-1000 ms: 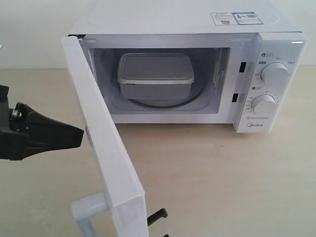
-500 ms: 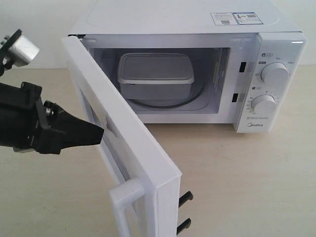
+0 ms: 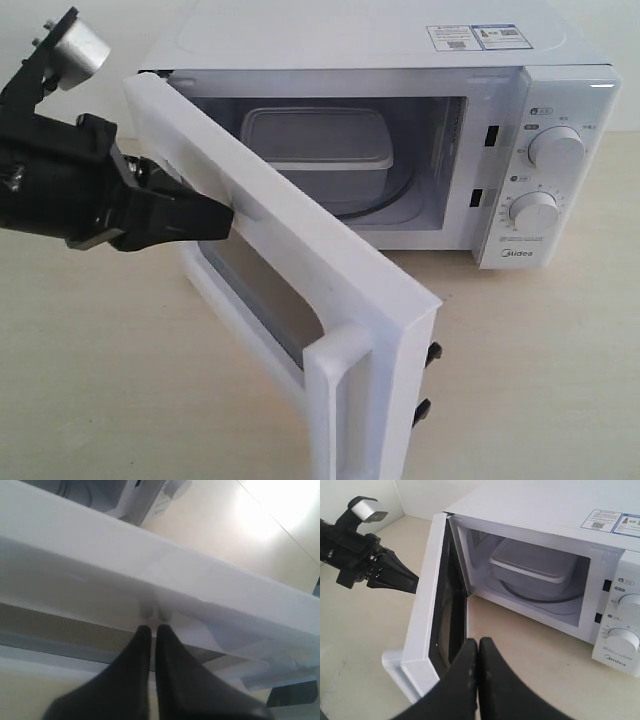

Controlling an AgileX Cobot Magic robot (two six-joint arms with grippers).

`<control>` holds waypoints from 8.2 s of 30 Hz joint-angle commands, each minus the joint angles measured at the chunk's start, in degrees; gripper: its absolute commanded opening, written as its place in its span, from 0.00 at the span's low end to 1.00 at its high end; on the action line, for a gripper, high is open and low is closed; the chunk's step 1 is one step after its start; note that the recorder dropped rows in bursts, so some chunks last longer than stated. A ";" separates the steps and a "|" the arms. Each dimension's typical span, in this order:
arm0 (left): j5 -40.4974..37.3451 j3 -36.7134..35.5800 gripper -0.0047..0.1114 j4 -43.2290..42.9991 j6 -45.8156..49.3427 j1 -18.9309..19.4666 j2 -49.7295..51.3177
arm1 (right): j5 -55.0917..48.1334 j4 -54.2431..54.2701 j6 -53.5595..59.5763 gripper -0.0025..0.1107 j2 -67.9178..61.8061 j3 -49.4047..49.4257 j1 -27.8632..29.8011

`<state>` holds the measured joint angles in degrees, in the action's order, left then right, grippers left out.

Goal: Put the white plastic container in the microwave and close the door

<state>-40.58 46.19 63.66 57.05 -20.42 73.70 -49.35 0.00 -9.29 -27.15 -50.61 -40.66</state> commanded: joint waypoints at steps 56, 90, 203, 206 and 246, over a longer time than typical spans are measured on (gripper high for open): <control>-0.16 13.98 0.08 -10.53 -8.20 -6.31 -3.70 | 64.03 -17.34 -26.57 0.02 -38.15 16.44 9.80; -7.85 13.75 0.08 -8.00 -8.80 -6.31 -11.70 | 77.85 16.17 1.23 0.02 -57.56 9.41 9.80; 42.01 -43.92 0.08 -42.97 -31.52 14.35 -73.70 | 30.00 22.32 23.28 0.02 -18.67 5.35 9.80; 44.20 -46.19 0.08 -42.97 -32.56 14.99 -73.70 | 30.00 22.32 23.28 0.02 -18.67 5.35 9.80; 23.76 -46.19 0.08 -60.28 -56.54 15.38 -73.70 | 30.65 22.32 23.28 0.02 -18.68 5.35 9.80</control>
<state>-16.89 0.17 3.62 1.36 -5.20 0.17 -19.13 22.45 13.91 -46.02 -44.95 -31.31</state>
